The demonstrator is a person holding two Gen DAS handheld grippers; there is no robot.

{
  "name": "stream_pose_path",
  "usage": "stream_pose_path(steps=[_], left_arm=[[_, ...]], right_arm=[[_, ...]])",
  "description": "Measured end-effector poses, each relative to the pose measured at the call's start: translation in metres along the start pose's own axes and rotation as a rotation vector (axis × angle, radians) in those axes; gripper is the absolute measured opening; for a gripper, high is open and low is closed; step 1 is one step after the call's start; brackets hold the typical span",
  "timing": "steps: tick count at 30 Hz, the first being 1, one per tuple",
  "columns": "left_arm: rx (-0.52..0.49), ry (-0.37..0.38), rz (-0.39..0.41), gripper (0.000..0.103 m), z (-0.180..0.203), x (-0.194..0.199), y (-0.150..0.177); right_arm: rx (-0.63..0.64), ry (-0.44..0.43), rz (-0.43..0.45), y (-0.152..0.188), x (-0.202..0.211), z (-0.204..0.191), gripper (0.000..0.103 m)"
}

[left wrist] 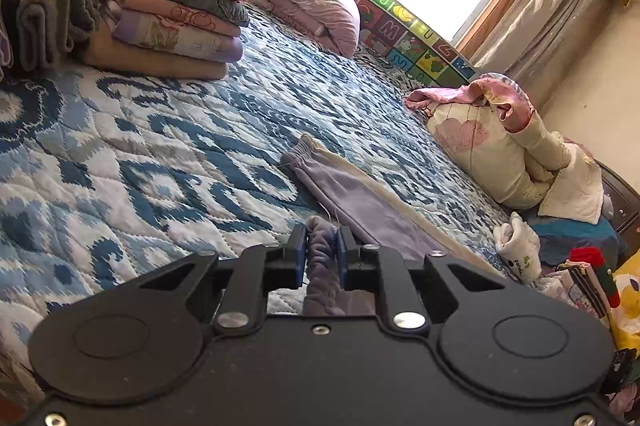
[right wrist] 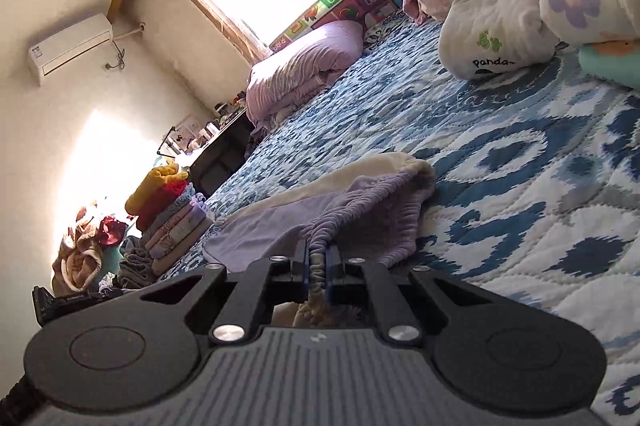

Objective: Fold clothes

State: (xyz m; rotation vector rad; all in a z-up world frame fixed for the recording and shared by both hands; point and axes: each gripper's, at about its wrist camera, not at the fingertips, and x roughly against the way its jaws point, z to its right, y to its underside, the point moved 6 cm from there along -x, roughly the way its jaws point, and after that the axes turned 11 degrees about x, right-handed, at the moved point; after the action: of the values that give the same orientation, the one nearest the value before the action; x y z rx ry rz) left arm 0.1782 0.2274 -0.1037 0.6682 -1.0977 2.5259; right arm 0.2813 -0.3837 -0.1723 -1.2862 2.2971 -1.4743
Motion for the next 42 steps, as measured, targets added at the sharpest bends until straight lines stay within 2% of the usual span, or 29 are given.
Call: stream_pose_path(steps=[2, 3, 4, 5, 6, 7, 8, 11, 13, 15, 18, 22, 23, 25, 28, 29, 31, 32, 33, 34, 35, 36, 37, 38, 39, 42], left_arm=[[-0.017, -0.077, -0.066, 0.017, -0.017, -0.023, 0.010], [-0.002, -0.094, -0.110, 0.024, -0.029, -0.035, 0.018], [0.019, -0.124, -0.117, 0.029, -0.038, -0.038, 0.023], [0.031, -0.120, -0.103, 0.030, -0.042, -0.035, 0.027], [0.041, -0.108, -0.086, 0.033, -0.044, -0.030, 0.031], [0.052, -0.090, -0.064, 0.044, -0.043, -0.022, 0.035], [0.044, -0.093, -0.033, 0.048, -0.040, -0.014, 0.038], [-0.093, -0.092, 0.052, 0.048, -0.013, 0.009, 0.051], [-0.240, -0.018, 0.028, 0.048, 0.021, 0.018, 0.070], [-0.428, 0.085, -0.067, 0.048, 0.059, 0.017, 0.099], [-0.765, 0.174, -0.194, 0.048, 0.106, 0.010, 0.152], [-1.130, 0.150, -0.259, 0.051, 0.129, -0.012, 0.211], [-1.184, 0.139, -0.265, 0.050, 0.130, -0.018, 0.221], [-1.273, 0.100, -0.262, 0.003, 0.128, -0.031, 0.234], [-1.340, 0.118, -0.165, 0.002, 0.137, -0.010, 0.235], [-1.358, 0.128, -0.154, 0.002, 0.137, -0.003, 0.237], [-1.448, 0.103, -0.201, 0.003, 0.126, -0.007, 0.256], [-1.495, 0.087, -0.243, 0.004, 0.117, -0.012, 0.266], [-1.530, 0.085, -0.217, 0.004, 0.115, -0.012, 0.271], [-1.521, 0.078, -0.221, 0.004, 0.115, -0.011, 0.269], [-1.461, 0.082, -0.255, 0.006, 0.118, -0.007, 0.262], [-1.390, 0.109, -0.279, 0.018, 0.121, -0.002, 0.252], [-1.332, 0.137, -0.280, 0.036, 0.123, 0.005, 0.243], [-1.281, 0.153, -0.267, 0.046, 0.125, 0.011, 0.234], [-1.212, 0.168, -0.247, 0.050, 0.125, 0.016, 0.223], [-0.933, 0.194, -0.217, 0.049, 0.120, 0.018, 0.188]], right_arm=[[0.003, 0.023, -0.041, 0.007, 0.003, 0.007, 0.009], [0.006, 0.038, -0.094, 0.016, -0.001, 0.011, 0.009], [0.017, 0.064, -0.131, 0.023, -0.005, 0.014, 0.009], [0.027, 0.088, -0.165, 0.030, -0.008, 0.016, 0.009], [0.028, 0.093, -0.162, 0.032, -0.007, 0.015, 0.009], [0.031, 0.099, -0.159, 0.034, -0.006, 0.014, 0.009], [0.050, 0.112, -0.156, 0.035, -0.003, 0.011, 0.009], [0.074, 0.133, -0.127, 0.039, 0.007, 0.005, 0.012], [0.033, 0.121, -0.091, 0.037, 0.011, 0.006, 0.015], [0.021, 0.116, -0.072, 0.036, 0.012, 0.005, 0.015], [0.022, 0.122, -0.074, 0.036, 0.010, 0.002, 0.015], [0.011, 0.130, -0.064, 0.035, 0.008, -0.002, 0.015], [0.024, 0.135, -0.063, 0.035, 0.009, -0.004, 0.015], [0.052, 0.141, -0.064, 0.035, 0.009, -0.008, 0.012], [0.082, 0.141, -0.042, 0.032, 0.017, -0.013, 0.009], [0.088, 0.139, -0.030, 0.030, 0.021, -0.015, 0.009], [0.075, 0.116, 0.002, 0.027, 0.035, -0.016, 0.009], [0.101, 0.149, -0.024, 0.030, 0.037, -0.015, 0.009], [0.150, 0.195, -0.076, 0.036, 0.033, -0.014, 0.010], [0.198, 0.242, -0.128, 0.042, 0.029, -0.013, 0.011], [0.241, 0.284, -0.175, 0.047, 0.026, -0.012, 0.019], [0.234, 0.284, -0.164, 0.045, 0.029, -0.012, 0.025], [0.221, 0.285, -0.134, 0.042, 0.035, -0.012, 0.025], [0.210, 0.299, -0.106, 0.039, 0.043, -0.012, 0.026], [0.198, 0.323, -0.076, 0.038, 0.053, -0.009, 0.026], [0.195, 0.368, 0.010, 0.033, 0.073, -0.009, 0.029]])
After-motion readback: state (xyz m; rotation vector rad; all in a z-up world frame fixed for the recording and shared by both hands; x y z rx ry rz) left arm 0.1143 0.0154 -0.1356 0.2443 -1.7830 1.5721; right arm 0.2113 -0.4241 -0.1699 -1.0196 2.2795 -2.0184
